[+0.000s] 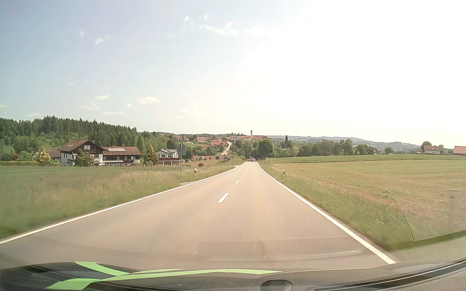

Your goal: Follow the waypoints while adhering to traffic rules and regulations

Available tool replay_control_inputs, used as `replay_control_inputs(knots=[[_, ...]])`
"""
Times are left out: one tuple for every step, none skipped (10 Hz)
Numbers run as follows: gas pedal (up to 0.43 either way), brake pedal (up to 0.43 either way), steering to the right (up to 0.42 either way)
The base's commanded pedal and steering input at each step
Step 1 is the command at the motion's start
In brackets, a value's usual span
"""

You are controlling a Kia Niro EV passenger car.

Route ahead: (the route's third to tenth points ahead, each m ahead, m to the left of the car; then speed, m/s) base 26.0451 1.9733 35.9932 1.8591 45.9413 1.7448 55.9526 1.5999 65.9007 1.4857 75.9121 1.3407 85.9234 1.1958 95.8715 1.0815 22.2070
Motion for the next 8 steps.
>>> replay_control_inputs(knots=[[0.138,0.000,0.001],[0.138,0.000,0.001],[0.138,0.000,0.001],[0.138,0.000,0.001],[0.138,0.000,0.001],[0.138,0.000,0.001],[0.138,0.000,0.002],[0.138,0.000,0.001]])
